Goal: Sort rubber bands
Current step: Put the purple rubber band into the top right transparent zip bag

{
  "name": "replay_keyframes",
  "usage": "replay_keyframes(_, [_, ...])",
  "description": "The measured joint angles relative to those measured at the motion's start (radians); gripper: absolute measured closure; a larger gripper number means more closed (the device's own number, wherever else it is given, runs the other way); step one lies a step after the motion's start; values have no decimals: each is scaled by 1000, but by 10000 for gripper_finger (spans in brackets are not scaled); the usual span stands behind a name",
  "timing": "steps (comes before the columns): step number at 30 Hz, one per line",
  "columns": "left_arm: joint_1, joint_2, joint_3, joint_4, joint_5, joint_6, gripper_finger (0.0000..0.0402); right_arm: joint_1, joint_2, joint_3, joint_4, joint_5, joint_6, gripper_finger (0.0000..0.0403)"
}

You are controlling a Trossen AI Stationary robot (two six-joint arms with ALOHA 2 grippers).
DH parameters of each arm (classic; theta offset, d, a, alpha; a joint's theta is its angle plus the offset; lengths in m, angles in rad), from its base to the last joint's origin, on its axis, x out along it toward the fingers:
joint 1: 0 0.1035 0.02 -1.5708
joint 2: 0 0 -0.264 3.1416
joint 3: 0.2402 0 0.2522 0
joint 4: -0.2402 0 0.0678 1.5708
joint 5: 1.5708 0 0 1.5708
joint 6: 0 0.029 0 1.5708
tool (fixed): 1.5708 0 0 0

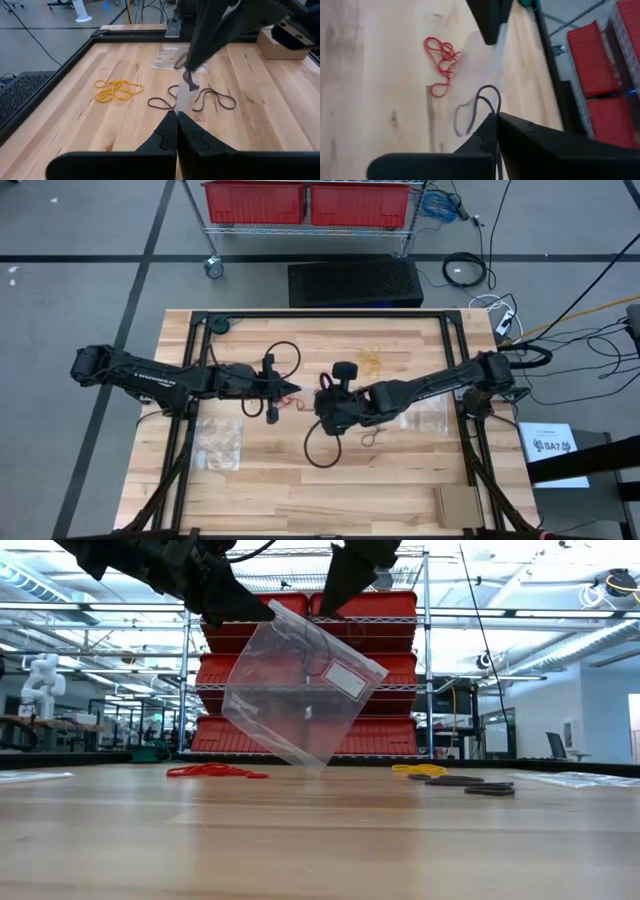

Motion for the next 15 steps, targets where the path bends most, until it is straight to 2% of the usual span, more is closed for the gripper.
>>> replay_keyframes(6, [0,0,0,4,4,-1,401,-5,-1,0,19,-5,110,403])
replay_keyframes(10, [0,0,0,6,5,-8,401,-26,-2,0,26,-90,172,403])
replay_keyframes(15, [0,0,0,6,5,-9,401,-44,-2,0,31,-104,210,403])
